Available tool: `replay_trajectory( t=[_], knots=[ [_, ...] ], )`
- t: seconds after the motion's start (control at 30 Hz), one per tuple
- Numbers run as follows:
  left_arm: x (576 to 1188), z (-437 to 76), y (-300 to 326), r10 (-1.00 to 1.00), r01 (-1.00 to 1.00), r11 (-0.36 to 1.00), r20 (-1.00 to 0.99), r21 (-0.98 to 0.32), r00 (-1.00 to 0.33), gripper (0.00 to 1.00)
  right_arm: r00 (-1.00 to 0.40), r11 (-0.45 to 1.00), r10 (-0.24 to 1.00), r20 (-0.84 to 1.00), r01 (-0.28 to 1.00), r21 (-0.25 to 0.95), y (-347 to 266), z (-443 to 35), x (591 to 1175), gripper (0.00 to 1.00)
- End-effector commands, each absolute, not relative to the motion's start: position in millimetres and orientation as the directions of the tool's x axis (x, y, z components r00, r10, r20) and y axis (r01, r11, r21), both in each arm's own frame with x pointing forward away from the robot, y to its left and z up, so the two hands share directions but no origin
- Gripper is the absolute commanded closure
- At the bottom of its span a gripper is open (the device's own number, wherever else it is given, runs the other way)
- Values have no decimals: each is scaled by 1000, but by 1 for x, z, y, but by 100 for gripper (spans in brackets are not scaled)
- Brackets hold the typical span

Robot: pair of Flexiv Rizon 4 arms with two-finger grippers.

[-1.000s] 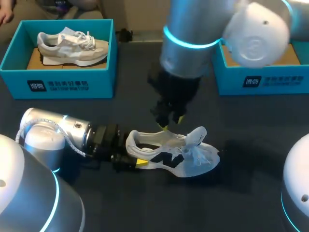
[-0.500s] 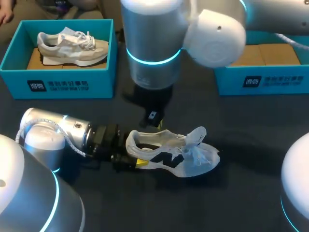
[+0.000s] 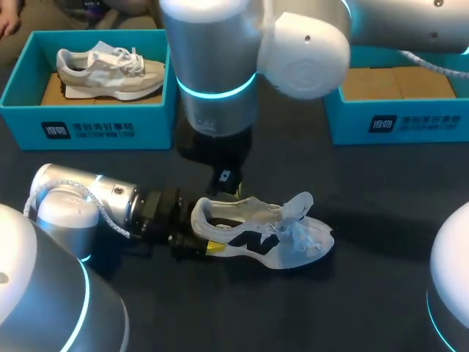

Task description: Take the shoe out of the shoebox, open the shoe tongue, remove and reinsert the insole, then place the shoe into the shoebox

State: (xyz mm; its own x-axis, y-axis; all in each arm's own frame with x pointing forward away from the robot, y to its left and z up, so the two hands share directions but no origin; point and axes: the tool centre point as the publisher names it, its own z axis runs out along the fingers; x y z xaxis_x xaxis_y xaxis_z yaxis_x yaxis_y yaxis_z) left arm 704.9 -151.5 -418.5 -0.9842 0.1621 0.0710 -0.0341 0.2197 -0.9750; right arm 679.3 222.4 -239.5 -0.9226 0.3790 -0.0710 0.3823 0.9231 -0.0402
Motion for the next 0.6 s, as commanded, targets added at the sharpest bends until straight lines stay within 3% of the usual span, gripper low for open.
replay_trajectory(
  t=[0.03, 0.6],
  knots=[
    [704, -419, -152, 163, -34, 222, 72, -975, -984, 100, -939, 943, 327, -110, 332, -36, 232, -264, 679, 100],
    [704, -419, -152, 163, -34, 222, 72, -975, -984, 100, -963, 966, 253, -97, 256, -25, 239, -286, 684, 100]
  ],
)
